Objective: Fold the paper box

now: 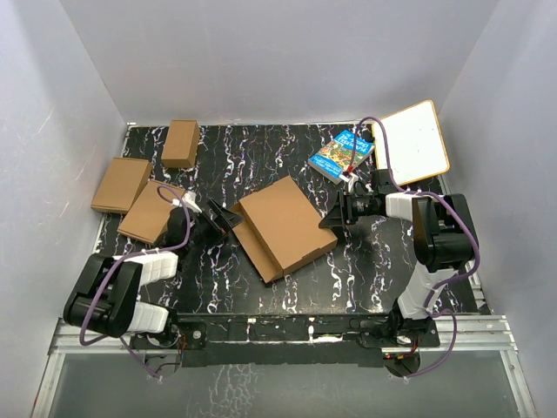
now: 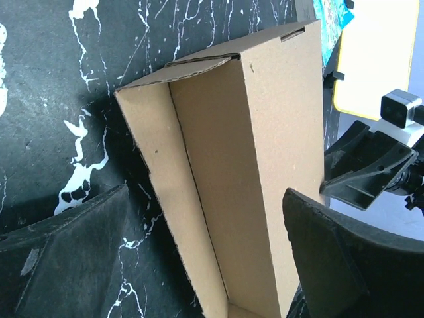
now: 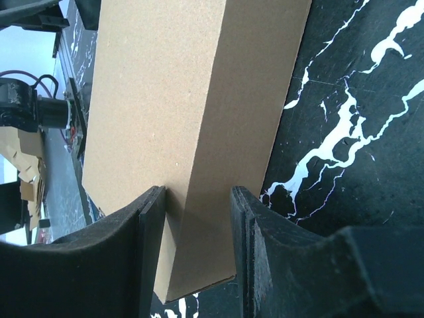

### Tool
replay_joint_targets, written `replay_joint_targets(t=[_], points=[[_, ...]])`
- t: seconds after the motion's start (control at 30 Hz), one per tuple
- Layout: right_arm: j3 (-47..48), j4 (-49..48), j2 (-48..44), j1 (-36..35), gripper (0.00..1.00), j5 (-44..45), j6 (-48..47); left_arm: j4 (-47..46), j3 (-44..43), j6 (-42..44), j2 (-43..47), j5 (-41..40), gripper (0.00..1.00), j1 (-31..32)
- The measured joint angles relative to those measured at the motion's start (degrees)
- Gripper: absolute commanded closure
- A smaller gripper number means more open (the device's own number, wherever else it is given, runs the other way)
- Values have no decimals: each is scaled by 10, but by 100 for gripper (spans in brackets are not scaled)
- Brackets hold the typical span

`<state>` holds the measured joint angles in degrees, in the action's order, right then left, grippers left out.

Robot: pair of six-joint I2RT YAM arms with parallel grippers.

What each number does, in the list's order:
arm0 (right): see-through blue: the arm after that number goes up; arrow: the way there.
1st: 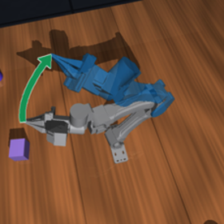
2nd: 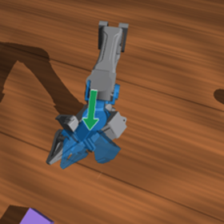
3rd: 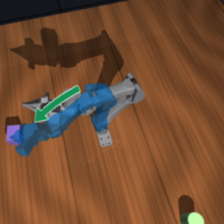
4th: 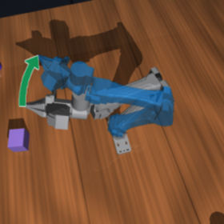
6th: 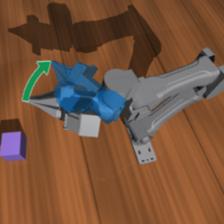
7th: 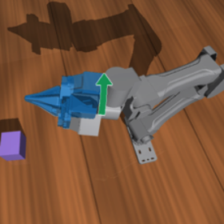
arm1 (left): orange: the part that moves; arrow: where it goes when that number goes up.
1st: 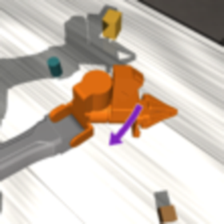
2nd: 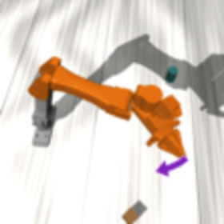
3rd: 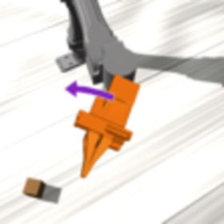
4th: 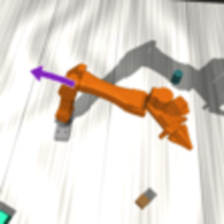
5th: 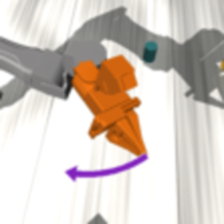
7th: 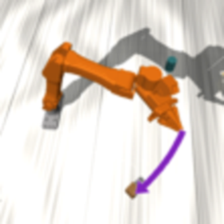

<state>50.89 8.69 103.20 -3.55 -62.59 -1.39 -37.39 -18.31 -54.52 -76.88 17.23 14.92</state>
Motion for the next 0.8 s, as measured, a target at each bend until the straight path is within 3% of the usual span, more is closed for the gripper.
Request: replay_joint_targets(t=[0.57, 0.8], points=[[1, 2, 2, 0, 55, -2, 0, -90, -41, -34, -119, -3, 4, -2], [3, 3, 3, -1, 55, -3, -1, -65, -87, -41, -152, -14, 14, -2]])
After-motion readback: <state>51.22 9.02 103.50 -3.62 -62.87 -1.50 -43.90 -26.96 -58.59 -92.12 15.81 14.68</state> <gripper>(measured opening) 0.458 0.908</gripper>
